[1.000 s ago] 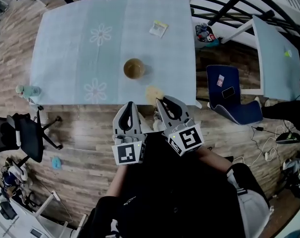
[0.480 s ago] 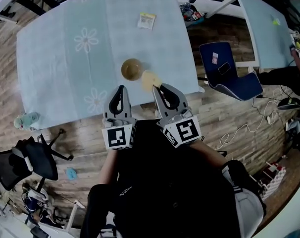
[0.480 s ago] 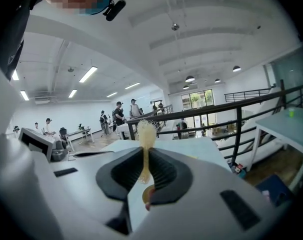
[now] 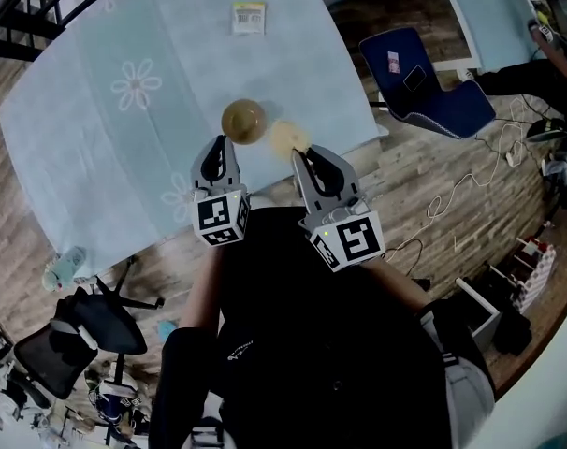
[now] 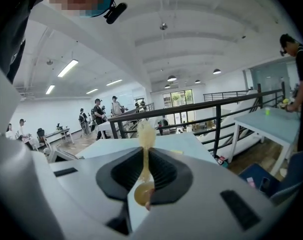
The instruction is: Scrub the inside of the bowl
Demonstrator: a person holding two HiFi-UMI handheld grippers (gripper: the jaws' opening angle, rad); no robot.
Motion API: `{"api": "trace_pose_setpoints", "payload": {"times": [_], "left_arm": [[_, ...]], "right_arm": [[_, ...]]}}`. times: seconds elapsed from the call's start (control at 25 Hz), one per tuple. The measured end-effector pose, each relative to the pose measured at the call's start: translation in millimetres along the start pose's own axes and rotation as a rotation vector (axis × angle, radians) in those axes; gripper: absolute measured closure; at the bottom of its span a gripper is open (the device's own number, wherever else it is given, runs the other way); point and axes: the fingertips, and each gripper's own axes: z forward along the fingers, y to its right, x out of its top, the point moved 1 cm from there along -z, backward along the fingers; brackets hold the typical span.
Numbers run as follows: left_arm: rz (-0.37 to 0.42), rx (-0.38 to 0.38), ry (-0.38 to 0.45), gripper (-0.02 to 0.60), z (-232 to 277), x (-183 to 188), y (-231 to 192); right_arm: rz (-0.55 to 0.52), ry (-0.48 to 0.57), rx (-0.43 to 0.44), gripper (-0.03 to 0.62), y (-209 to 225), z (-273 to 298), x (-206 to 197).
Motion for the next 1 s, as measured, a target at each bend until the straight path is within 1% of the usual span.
{"api": "trace_pose_setpoints", "payload": {"times": [0.2, 0.24, 0.32, 0.36, 0.48, 0.6, 0.76, 1.0], "left_arm": [[-0.003, -0.006, -0.079, 0.565, 26, -26, -18], [-0.009, -0.008, -0.098, 0.555, 30, -32, -21], [-0.026, -0.009, -0.144, 0.495, 38, -44, -27], [-0.039, -0.007, -0.167, 0.485, 42, -51, -29], [-0.061, 0.003, -0.227, 0.479, 52, -71, -36], [-0.091, -0.007, -0.282, 0.46, 60, -86, -39], [-0.16, -0.005, -0.34, 0.451, 72, -100, -44], [-0.195, 0.012, -0.408, 0.451, 82, -114, -52]], "right_arm": [[0.012, -0.018, -0.061, 0.556, 3, 1, -6], [0.015, -0.021, -0.072, 0.556, 4, 1, -6], [0.021, -0.027, -0.091, 0.556, 6, 0, -6], [0.024, -0.03, -0.098, 0.556, 6, 1, -6], [0.024, -0.038, -0.111, 0.556, 7, 3, -7], [0.015, -0.043, -0.119, 0.556, 5, 4, -6], [0.016, -0.053, -0.13, 0.556, 6, 6, -9], [0.02, -0.06, -0.134, 0.556, 5, 5, -12]]}}
